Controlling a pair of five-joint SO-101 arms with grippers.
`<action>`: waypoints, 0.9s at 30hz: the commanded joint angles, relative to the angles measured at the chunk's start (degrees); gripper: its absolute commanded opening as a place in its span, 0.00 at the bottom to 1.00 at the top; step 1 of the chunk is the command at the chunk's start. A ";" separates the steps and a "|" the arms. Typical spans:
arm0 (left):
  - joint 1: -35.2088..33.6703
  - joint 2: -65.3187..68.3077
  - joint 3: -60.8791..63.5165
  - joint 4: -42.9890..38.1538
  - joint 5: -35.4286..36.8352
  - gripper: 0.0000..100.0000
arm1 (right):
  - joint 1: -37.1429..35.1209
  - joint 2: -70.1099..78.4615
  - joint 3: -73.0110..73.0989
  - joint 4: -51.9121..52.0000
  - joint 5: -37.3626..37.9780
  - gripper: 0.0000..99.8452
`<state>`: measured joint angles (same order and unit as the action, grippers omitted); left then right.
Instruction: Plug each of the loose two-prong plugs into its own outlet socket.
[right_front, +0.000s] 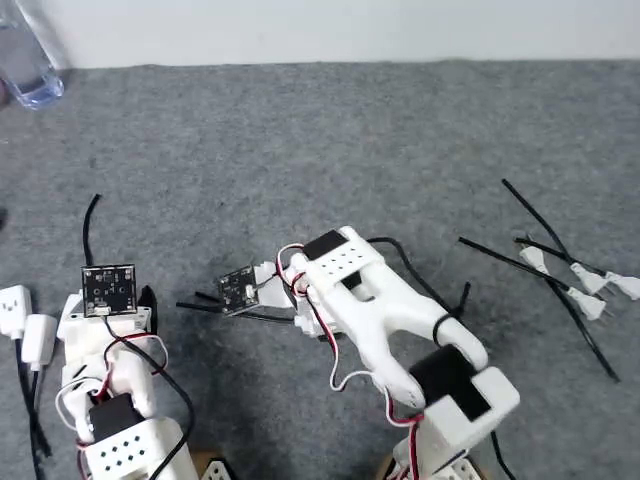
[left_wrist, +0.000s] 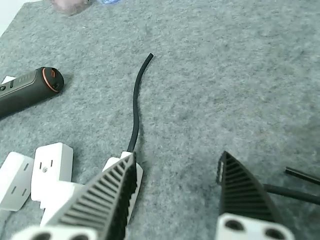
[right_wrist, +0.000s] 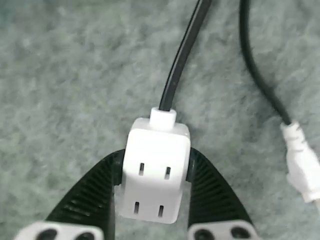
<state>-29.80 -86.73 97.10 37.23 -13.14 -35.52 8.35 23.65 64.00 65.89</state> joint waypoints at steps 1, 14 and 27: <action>0.00 -0.70 -1.89 -0.09 0.53 0.25 | -0.48 0.84 -5.10 -0.92 -2.73 0.01; 0.00 -0.70 -1.80 -0.09 0.44 0.25 | -1.10 1.71 -6.42 -0.31 -6.95 0.01; 0.00 -0.70 -1.80 -0.09 0.44 0.25 | -1.10 1.19 -6.86 2.07 -6.59 0.38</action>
<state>-29.80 -86.73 97.10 37.23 -13.14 -36.31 10.46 20.13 64.53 59.65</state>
